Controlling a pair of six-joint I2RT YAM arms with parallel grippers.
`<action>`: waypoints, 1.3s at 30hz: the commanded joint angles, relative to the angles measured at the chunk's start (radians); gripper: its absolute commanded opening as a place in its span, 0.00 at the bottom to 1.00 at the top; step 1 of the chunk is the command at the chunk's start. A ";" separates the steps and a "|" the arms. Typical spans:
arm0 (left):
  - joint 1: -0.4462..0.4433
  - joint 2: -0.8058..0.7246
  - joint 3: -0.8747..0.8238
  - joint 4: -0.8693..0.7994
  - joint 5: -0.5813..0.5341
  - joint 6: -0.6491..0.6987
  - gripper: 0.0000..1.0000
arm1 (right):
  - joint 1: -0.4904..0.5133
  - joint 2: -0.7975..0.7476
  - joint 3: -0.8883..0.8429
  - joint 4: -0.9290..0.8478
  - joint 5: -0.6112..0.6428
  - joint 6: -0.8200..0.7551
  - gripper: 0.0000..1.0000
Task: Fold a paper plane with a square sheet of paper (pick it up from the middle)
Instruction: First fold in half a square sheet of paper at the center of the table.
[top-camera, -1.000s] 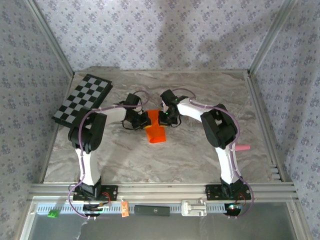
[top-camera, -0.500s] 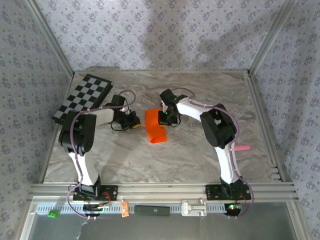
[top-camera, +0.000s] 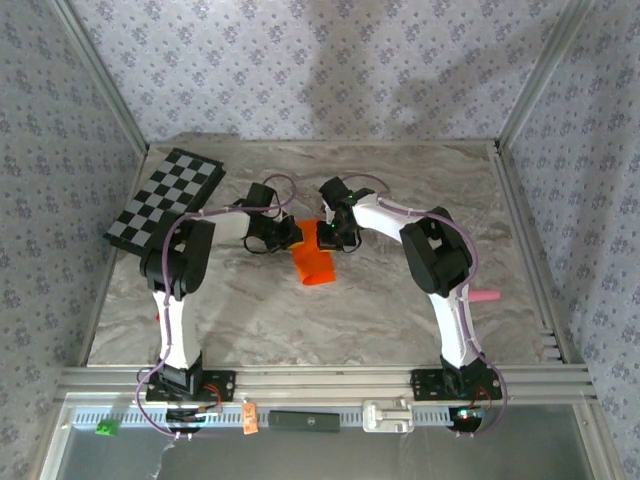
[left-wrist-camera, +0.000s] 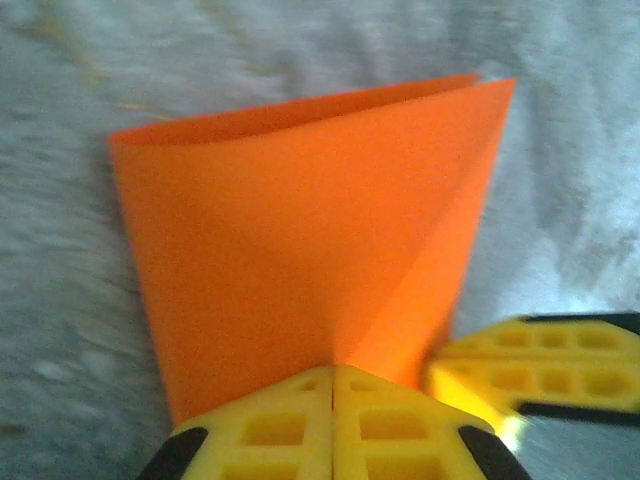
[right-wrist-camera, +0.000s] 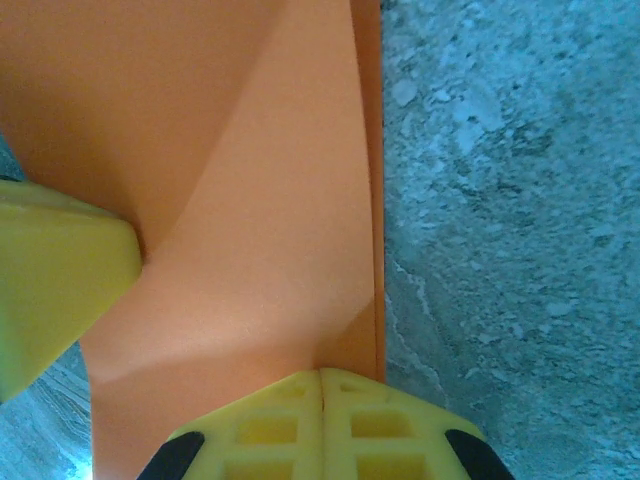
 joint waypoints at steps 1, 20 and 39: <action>0.029 0.018 0.009 -0.044 -0.077 0.013 0.06 | -0.021 0.128 -0.072 -0.166 0.208 -0.028 0.03; 0.017 -0.129 0.005 0.030 0.018 -0.032 0.05 | -0.024 0.142 -0.030 -0.203 0.218 -0.080 0.03; 0.128 0.109 0.108 -0.040 -0.121 -0.010 0.05 | -0.025 0.136 -0.050 -0.215 0.220 -0.103 0.03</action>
